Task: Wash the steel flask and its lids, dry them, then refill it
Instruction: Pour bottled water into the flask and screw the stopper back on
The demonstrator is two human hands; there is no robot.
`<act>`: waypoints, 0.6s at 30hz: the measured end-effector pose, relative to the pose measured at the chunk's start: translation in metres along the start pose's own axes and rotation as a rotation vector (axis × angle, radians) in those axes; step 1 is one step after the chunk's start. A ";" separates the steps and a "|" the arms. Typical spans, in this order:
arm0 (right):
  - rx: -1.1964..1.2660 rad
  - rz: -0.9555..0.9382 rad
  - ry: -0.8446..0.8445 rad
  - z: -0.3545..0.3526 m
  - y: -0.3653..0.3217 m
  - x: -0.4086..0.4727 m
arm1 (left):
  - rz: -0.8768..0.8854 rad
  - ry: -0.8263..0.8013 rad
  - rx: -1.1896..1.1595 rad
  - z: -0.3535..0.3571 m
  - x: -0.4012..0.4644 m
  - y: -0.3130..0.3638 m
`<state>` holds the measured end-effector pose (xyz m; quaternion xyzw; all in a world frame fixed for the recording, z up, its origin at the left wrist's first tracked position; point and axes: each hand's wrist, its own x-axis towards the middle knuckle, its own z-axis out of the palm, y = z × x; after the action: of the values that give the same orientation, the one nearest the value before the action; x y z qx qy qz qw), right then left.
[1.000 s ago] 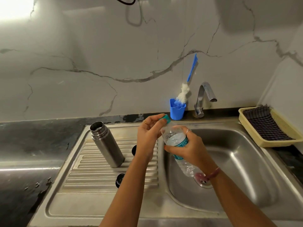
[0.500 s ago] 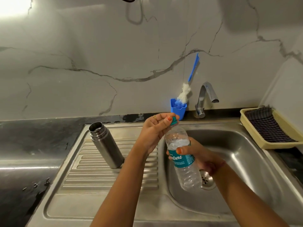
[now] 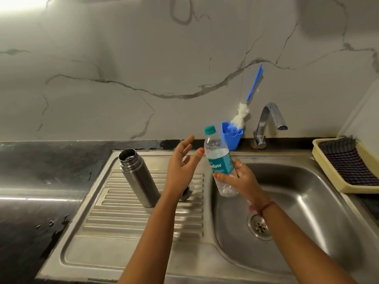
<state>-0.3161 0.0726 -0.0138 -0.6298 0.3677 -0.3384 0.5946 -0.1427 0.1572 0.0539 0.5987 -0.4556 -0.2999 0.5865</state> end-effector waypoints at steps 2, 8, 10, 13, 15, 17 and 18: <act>0.003 0.015 0.067 0.004 0.004 0.015 | 0.042 0.066 0.023 -0.012 -0.016 -0.009; -0.189 0.025 0.209 0.019 0.002 0.067 | 0.066 0.265 0.033 -0.052 -0.066 -0.052; -0.226 0.025 0.229 0.026 0.002 0.083 | 0.031 0.340 0.027 -0.063 -0.077 -0.064; -0.268 0.048 0.241 0.037 0.006 0.103 | -0.028 0.428 -0.009 -0.076 -0.085 -0.075; -0.320 0.064 0.239 0.044 0.009 0.115 | -0.047 0.462 -0.015 -0.083 -0.087 -0.081; -0.361 0.069 0.236 0.051 0.015 0.125 | -0.062 0.483 -0.015 -0.090 -0.086 -0.087; -0.368 0.073 0.235 0.054 0.018 0.129 | -0.071 0.491 -0.018 -0.092 -0.086 -0.089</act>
<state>-0.2060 -0.0120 -0.0369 -0.6702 0.5125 -0.3149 0.4348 -0.0775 0.2645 -0.0359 0.6638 -0.2753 -0.1698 0.6743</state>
